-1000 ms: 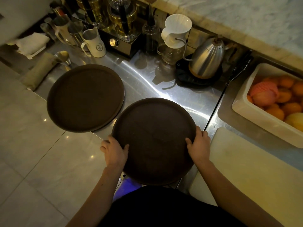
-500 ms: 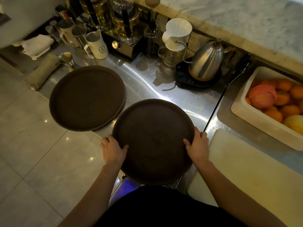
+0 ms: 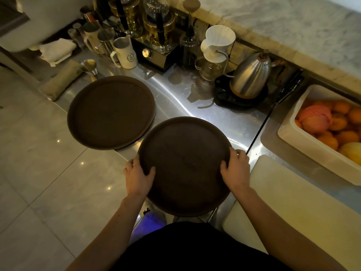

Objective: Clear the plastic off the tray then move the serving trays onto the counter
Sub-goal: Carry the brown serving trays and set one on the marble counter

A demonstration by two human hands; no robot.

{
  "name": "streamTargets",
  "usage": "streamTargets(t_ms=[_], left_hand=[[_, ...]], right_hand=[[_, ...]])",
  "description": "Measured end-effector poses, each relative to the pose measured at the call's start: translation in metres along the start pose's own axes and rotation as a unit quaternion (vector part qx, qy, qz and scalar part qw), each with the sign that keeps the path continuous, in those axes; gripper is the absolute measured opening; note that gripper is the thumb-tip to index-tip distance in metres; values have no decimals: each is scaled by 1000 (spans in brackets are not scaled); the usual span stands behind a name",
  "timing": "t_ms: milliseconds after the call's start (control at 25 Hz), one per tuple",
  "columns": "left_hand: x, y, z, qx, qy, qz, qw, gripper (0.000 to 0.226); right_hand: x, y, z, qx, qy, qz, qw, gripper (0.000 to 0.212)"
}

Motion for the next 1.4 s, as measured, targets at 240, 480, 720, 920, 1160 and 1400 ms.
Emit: streamTargets(t_ms=[240, 480, 720, 920, 1160, 1400], left_hand=[[6, -2, 30, 34, 51, -74, 995, 55], [4, -53, 79, 35, 78, -127, 988, 48], [5, -132, 148, 36, 111, -147, 982, 43], [1, -193, 198, 39, 123, -143, 981, 48], [-19, -219, 222, 44, 125, -152, 979, 52], [-67, -208, 227, 55, 112, -156, 980, 53]], right_hand=[[20, -63, 1, -25, -18, 134, 991, 47], [57, -150, -17, -3, -45, 218, 975, 47], [114, -243, -54, 9, -65, 270, 961, 46], [160, -304, -85, -24, -71, 282, 957, 45], [173, -330, -99, -43, -63, 259, 963, 46], [130, -347, -99, -33, -50, 214, 975, 52]])
Point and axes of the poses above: each hand's wrist, its own x-axis away from the middle knuckle, its own z-axis out of the back of the hand, y = z × x, the point moved 4 cm from there along -x, towards the middle knuckle, and after that the axes turned 8 degrees about -z, right-handed, at the moved point
